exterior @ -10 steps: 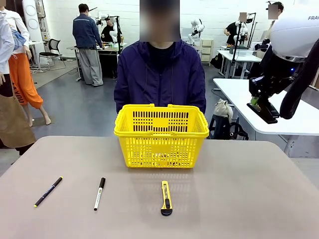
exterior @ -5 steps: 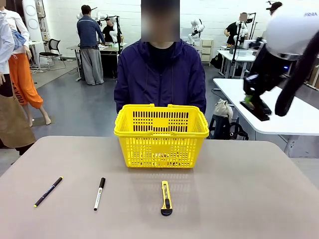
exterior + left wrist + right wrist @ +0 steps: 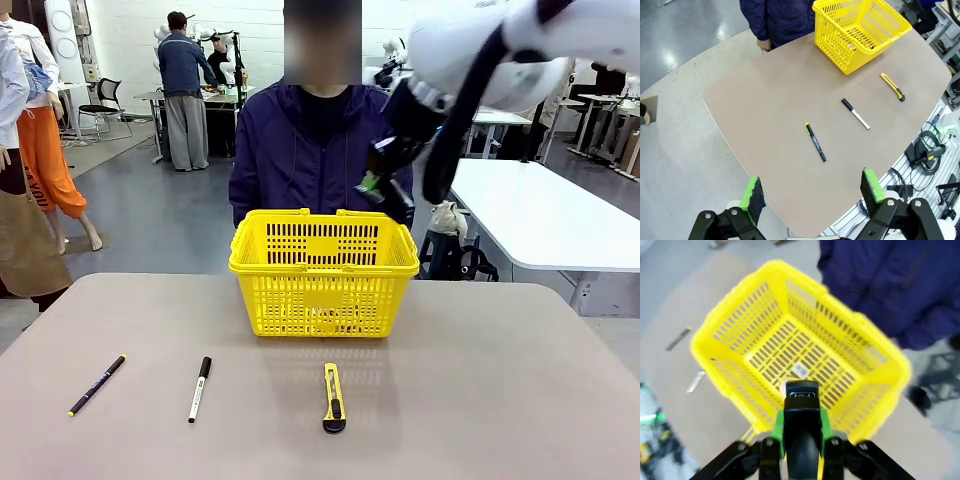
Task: Place the items the person wants into the basket.
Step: Pick up the item the person points to and place it in the Market Basket.
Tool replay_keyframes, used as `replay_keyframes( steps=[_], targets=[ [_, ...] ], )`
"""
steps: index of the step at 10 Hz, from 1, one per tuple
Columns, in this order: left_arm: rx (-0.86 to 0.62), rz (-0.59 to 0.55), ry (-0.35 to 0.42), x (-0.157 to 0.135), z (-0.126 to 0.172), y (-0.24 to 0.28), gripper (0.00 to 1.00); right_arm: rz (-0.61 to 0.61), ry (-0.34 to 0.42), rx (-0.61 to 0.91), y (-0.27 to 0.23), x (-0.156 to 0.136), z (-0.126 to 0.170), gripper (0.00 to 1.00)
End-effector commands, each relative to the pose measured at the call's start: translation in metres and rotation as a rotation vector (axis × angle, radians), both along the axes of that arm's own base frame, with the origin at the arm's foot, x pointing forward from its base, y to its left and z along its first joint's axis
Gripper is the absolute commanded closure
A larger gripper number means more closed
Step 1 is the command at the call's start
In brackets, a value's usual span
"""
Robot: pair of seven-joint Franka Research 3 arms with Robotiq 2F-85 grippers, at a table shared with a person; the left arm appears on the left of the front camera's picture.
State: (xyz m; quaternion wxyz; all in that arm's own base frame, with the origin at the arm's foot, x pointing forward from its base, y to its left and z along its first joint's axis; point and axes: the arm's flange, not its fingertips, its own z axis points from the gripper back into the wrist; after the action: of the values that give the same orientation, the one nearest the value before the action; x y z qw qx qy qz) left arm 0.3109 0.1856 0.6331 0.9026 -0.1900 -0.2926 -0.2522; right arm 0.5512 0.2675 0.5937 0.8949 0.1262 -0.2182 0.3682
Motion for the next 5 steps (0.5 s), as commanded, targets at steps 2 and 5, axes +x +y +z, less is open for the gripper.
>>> replay_keyframes(
  steps=[2,5],
  targets=[
    [-0.014,-0.013,-0.01,-0.001,0.0,0.001,0.0,0.16,0.022,-0.054,0.04,0.04,-0.009,0.68],
    [-0.014,-0.013,-0.01,-0.001,0.0,0.001,0.0,0.274,0.0,-0.057,0.072,0.061,-0.034,0.68]
  ],
)
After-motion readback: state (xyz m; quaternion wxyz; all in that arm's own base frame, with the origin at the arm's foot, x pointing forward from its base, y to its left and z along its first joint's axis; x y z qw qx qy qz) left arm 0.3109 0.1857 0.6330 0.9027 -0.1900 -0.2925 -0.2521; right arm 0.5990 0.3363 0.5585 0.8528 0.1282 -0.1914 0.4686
